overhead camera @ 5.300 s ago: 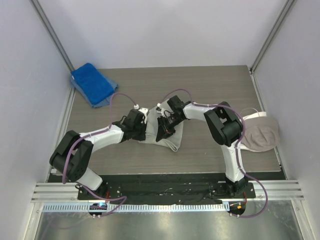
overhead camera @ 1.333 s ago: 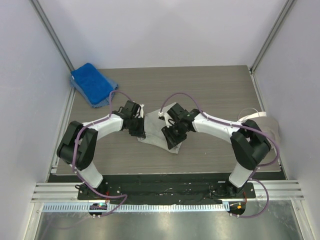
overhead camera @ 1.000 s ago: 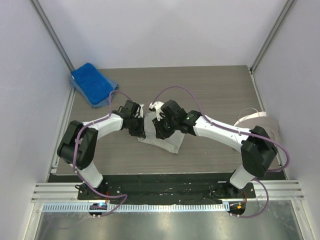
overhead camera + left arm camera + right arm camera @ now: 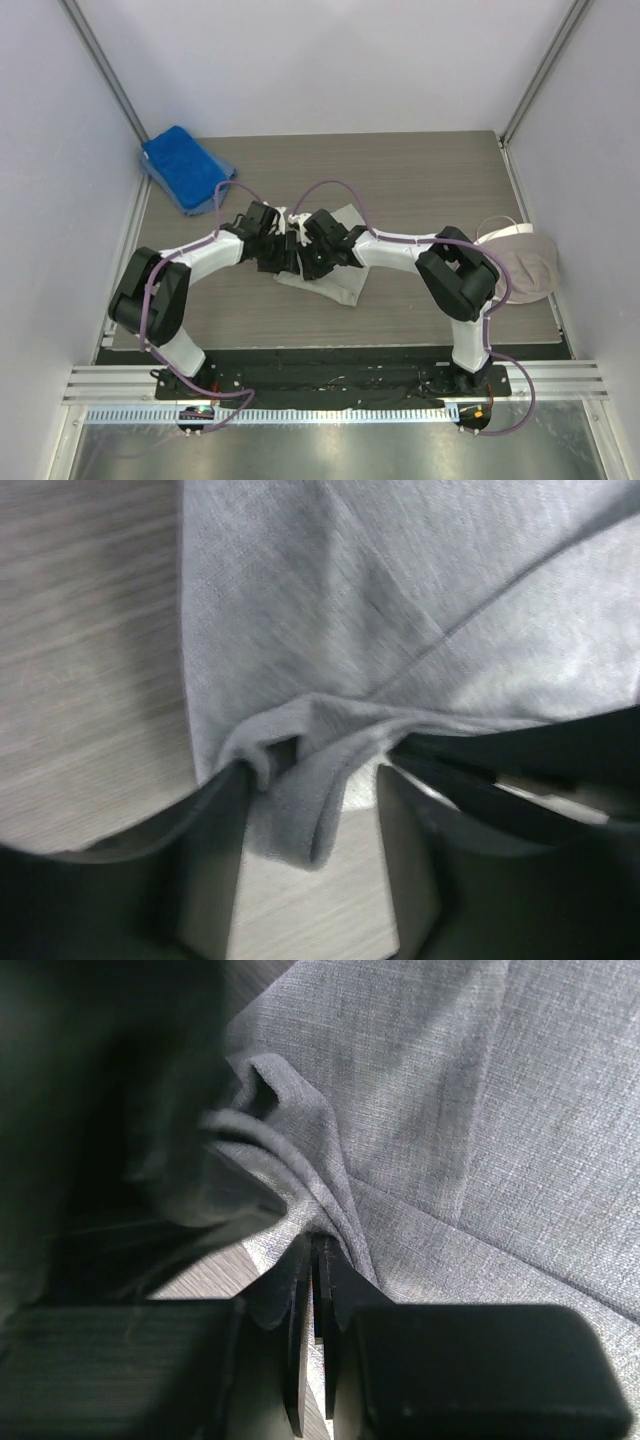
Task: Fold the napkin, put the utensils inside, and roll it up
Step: Roll the napkin with the utensil
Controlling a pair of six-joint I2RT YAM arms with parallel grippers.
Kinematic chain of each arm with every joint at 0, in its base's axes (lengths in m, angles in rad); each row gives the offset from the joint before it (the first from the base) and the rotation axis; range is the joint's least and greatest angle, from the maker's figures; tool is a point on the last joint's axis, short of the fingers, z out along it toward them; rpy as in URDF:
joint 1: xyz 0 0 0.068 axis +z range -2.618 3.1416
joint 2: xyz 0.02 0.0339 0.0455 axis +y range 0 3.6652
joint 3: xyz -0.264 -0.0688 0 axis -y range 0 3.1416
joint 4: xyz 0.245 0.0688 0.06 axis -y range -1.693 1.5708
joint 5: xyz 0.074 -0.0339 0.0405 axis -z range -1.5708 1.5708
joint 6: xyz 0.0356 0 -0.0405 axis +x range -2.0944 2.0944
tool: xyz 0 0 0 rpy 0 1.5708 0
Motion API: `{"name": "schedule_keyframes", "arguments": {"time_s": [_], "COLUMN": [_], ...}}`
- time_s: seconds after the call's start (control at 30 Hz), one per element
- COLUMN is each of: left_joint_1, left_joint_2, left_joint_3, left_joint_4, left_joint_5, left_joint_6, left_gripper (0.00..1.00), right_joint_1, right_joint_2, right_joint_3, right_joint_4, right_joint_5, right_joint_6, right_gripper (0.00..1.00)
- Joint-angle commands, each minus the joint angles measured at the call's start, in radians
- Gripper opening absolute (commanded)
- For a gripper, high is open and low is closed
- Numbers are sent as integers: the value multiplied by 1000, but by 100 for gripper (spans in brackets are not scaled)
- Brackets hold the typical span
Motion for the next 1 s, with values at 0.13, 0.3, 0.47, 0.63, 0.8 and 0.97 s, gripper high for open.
{"name": "schedule_keyframes", "arguments": {"time_s": [0.13,0.3,0.47,0.63,0.8,0.97], "left_joint_1": [0,0,0,6,26,61], "left_joint_2": [-184,-281,-376,-378,-348,-301], "left_joint_3": [-74,-158,-254,-281,-289,-294], "left_joint_4": [43,84,172,213,284,336], "left_joint_5": [-110,-162,-153,-148,-133,-102], "left_joint_6": [-2,-16,-39,-34,-31,-28], "left_gripper": [71,72,74,71,64,55], "right_joint_1": [-13,-20,-20,-21,-21,-18], "right_joint_2": [45,54,55,57,55,54], "right_joint_3": [-48,-57,-57,-58,-68,-69], "right_joint_4": [46,54,55,57,57,55], "right_joint_5": [-3,-23,-36,-51,-57,-60], "right_joint_6": [24,27,26,26,23,27], "right_gripper": [12,13,13,13,13,13]}}
